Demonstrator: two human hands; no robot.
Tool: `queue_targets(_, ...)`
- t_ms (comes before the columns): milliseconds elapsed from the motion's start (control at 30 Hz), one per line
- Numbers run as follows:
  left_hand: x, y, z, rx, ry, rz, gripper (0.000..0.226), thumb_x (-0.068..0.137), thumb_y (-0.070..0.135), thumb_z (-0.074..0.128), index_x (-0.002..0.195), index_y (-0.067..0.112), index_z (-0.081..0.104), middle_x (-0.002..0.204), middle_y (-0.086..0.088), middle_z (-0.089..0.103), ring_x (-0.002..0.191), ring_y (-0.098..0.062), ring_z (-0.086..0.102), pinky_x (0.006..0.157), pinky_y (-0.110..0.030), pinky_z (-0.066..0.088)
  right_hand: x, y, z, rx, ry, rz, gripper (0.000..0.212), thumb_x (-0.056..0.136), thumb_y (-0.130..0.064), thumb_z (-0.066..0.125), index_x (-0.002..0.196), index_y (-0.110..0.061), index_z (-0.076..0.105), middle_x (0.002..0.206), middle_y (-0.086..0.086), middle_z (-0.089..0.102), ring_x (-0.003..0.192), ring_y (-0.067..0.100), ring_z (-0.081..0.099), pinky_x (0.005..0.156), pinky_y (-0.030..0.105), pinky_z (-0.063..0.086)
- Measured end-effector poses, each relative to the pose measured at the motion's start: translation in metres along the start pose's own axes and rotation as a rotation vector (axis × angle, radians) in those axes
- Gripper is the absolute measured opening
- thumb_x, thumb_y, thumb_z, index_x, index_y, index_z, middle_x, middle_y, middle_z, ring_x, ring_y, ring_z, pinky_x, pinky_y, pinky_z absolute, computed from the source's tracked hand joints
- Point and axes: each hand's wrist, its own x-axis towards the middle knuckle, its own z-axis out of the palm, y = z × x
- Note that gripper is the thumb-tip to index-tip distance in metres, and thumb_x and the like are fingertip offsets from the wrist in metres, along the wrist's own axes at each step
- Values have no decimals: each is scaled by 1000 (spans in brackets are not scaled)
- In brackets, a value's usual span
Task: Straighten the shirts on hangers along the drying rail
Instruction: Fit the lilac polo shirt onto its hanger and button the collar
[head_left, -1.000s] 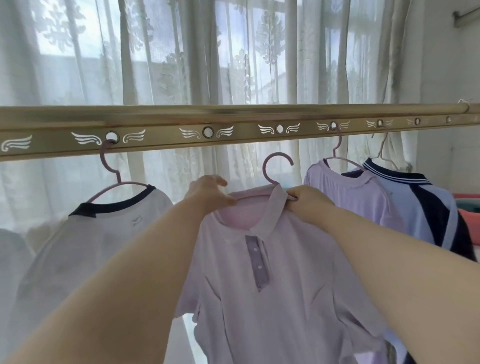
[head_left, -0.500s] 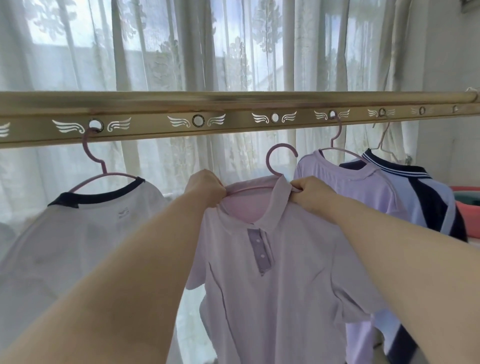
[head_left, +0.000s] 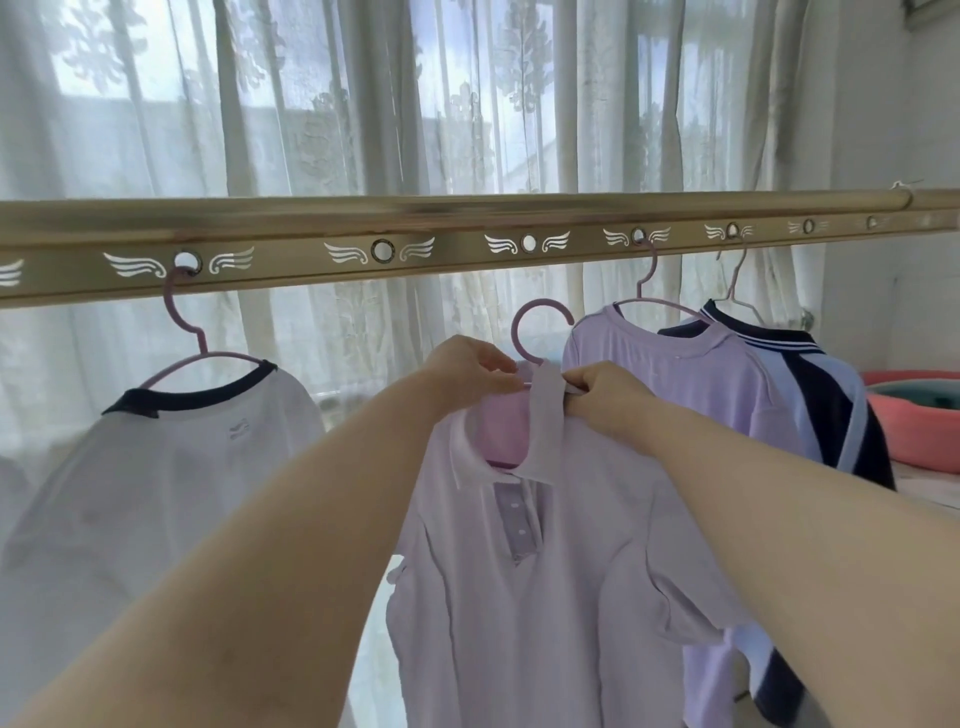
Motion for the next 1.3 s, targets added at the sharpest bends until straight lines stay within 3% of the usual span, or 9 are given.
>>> queue_targets(133,-2,0,12,168,-1,86,12,80,25,74,90,18,72,93,0,67,90,-19,63,72,-21,47,-3,1,-1,-12,-12,-7,23,93,-30,54,87,-20,74,84,-3,69,85,17,62,81,30,50)
queue_targets(200,-1,-3,15,317,28,87,16,84,34,70,92,21,72,103,-2,65,99,-20,58,78,-28,45,-5,1,-1,4,-8,-8,26,91,-27,56,69,-20,67,71,-4,60,78,18,55,74,27,45)
queue_targets(367,0,-1,20,480,127,88,27,80,55,65,88,30,71,104,5,59,114,-17,40,91,-36,34,-5,-13,5,5,-101,69,17,73,-38,63,66,-27,54,75,-5,53,79,18,52,68,27,43)
queue_targets(467,-4,5,23,477,88,108,16,82,46,65,79,31,64,95,6,60,104,-15,47,86,-34,33,-5,-11,9,-238,-93,142,10,82,-33,51,91,-31,55,103,-4,57,106,23,53,102,50,35)
queue_targets(600,-4,-9,13,288,57,35,6,80,27,68,84,30,65,72,10,57,82,-18,60,76,-31,44,-8,7,0,-396,-28,295,45,90,-12,36,132,-22,49,135,4,52,127,29,46,112,51,23)
queue_targets(733,-9,-6,16,-96,-45,-60,17,76,31,77,83,16,72,60,5,59,58,-10,54,59,-19,42,-8,13,5,-268,-111,181,30,92,-5,37,113,-12,57,115,9,59,98,25,51,85,28,40)
queue_targets(867,-13,-13,10,-144,-70,-106,20,81,26,73,71,9,68,59,-1,56,54,-11,50,58,-20,42,-7,14,7,-167,-157,196,27,91,2,35,80,-16,51,98,9,51,89,23,47,74,28,37)
queue_targets(1133,-16,-32,3,-304,-52,-190,12,77,18,77,80,7,73,75,-7,64,72,-19,58,78,-32,49,4,33,6,-135,-89,325,18,89,-1,43,94,-10,57,94,12,52,85,27,48,72,28,38)
queue_targets(1300,-19,-39,-7,-395,-85,-160,6,81,13,73,77,9,72,72,-4,66,70,-17,60,71,-27,51,13,32,3,-86,17,439,10,91,-3,43,86,-6,52,81,12,47,70,25,44,49,24,28)
